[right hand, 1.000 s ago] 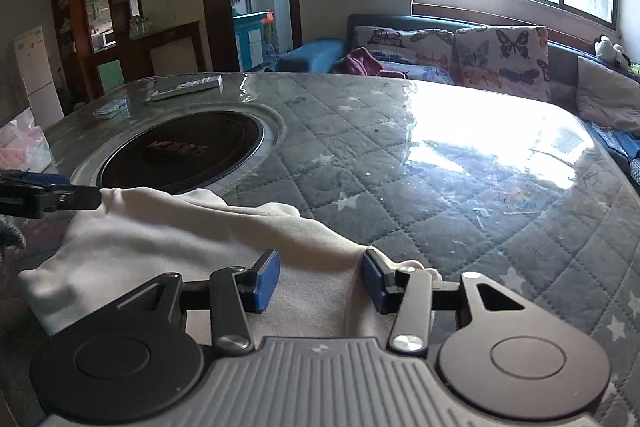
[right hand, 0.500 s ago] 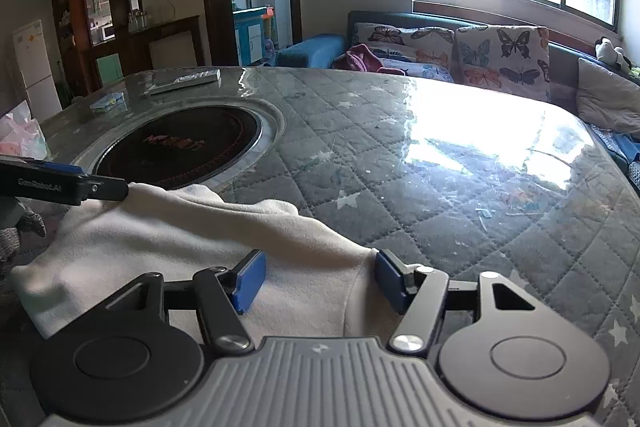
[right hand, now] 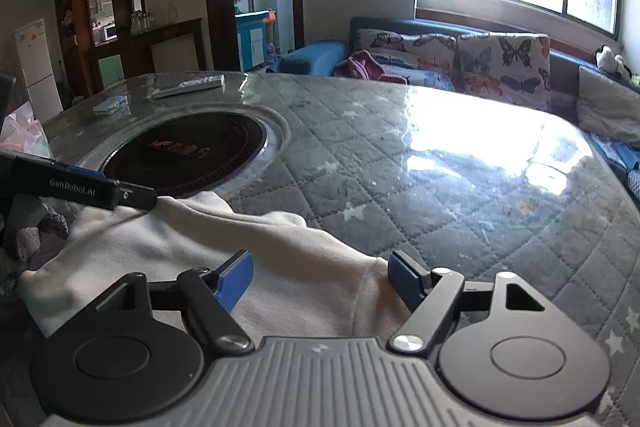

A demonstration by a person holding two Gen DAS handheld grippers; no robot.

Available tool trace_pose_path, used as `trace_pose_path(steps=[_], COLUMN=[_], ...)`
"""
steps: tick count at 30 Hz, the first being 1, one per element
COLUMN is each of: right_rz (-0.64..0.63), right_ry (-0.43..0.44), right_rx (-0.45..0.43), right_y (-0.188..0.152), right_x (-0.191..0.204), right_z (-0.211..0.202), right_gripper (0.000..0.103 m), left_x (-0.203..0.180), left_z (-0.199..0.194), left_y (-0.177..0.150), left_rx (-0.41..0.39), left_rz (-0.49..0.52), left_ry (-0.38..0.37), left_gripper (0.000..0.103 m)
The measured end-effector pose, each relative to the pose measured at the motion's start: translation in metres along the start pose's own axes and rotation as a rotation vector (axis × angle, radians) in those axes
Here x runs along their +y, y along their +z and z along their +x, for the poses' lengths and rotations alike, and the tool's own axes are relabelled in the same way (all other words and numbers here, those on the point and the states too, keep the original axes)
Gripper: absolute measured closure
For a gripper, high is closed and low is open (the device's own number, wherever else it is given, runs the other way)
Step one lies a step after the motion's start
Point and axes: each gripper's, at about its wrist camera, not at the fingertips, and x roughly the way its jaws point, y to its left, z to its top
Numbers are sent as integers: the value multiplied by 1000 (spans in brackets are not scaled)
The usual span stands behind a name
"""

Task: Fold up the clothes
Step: 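Open both grippers wide and position them at the sweatshirt edge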

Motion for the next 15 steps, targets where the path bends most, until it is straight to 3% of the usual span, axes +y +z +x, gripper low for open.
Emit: trace_pose_path(steps=[4,8,15], right_rz=[-42,-85,-147], right_ry=[30,62,117], right_rx=[-16,-31,-32], right_y=[2,4,7], right_x=[18,37,70], right_z=[-7,-14,-19], right_gripper=[19,19,19], left_x=[10,14,33], left_z=[-14,-26,-37], left_y=[-4,-18,-20], left_rx=[-8,-1,-15], left_rz=[-23,0,-60], left_ry=[-21,-21,-5], left_gripper=[0,0,0])
